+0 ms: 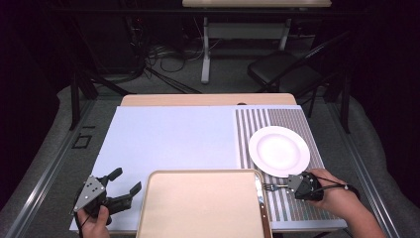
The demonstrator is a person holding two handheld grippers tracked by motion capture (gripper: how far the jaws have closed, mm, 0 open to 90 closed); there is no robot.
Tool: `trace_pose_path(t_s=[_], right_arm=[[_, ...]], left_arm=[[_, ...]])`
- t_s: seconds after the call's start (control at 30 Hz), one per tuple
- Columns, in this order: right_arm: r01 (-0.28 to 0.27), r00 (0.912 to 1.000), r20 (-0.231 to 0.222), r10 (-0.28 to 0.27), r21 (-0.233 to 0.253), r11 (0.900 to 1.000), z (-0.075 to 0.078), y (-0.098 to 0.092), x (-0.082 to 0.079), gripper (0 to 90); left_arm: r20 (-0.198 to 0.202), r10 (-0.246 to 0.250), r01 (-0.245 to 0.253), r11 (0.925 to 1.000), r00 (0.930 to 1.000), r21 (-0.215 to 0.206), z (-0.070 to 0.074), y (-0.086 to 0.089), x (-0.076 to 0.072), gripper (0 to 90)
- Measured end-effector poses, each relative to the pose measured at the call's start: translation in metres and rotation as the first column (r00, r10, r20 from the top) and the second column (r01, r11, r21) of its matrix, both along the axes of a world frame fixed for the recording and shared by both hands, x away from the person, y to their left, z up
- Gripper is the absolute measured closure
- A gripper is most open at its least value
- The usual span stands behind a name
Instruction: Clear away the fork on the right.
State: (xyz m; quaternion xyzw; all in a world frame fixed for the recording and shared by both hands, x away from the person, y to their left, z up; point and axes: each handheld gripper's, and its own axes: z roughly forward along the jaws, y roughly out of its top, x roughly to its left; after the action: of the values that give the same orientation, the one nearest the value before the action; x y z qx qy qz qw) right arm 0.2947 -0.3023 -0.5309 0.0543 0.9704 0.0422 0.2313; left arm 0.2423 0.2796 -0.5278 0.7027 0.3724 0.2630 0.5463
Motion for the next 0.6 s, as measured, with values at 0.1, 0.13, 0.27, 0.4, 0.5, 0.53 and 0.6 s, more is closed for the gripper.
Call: trace_pose_path(t_s=[0.1,0.13,0.27,0.4,0.5,0.53,0.6], right_arm=[[-0.008,1.0000,-0.001,0.008,-0.006,1.000,-0.0002,0.0001,0.0014,66.4],[-0.011,0.9999,0.001,0.011,-0.007,1.000,-0.0003,0.0002,0.0020,66.5],[-0.012,0.9999,-0.004,0.011,-0.014,1.000,-0.0007,0.0009,0.0023,67.2],[-0.020,0.9997,-0.013,0.020,-0.027,0.999,-0.0006,0.0021,0.0028,69.7],[-0.022,0.9997,-0.014,0.021,-0.040,0.999,-0.0009,0.0036,0.0025,70.4],[-0.021,0.9996,-0.017,0.020,-0.044,0.999,-0.0008,0.0040,0.0026,70.6],[-0.021,0.9996,-0.018,0.020,-0.045,0.999,-0.0010,0.0044,0.0027,70.6]], left_arm=[[0.000,0.000,0.000,1.0000,1.0000,0.002,0.0000,0.0003,0.0001,15.6],[0.000,0.000,0.000,1.0000,1.0000,0.002,0.0000,0.0004,0.0001,15.6],[0.000,0.000,0.000,1.0000,1.0000,0.002,0.0000,0.0003,0.0001,15.6],[0.000,0.000,0.000,1.0000,1.0000,0.002,0.0000,0.0003,0.0000,15.6],[0.001,0.001,-0.001,1.0000,1.0000,0.002,0.0001,0.0004,0.0000,15.6],[0.000,0.001,-0.001,1.0000,1.0000,0.003,0.0001,0.0004,0.0000,15.7],[0.000,0.000,0.000,1.0000,1.0000,0.002,0.0000,0.0003,0.0000,15.6]])
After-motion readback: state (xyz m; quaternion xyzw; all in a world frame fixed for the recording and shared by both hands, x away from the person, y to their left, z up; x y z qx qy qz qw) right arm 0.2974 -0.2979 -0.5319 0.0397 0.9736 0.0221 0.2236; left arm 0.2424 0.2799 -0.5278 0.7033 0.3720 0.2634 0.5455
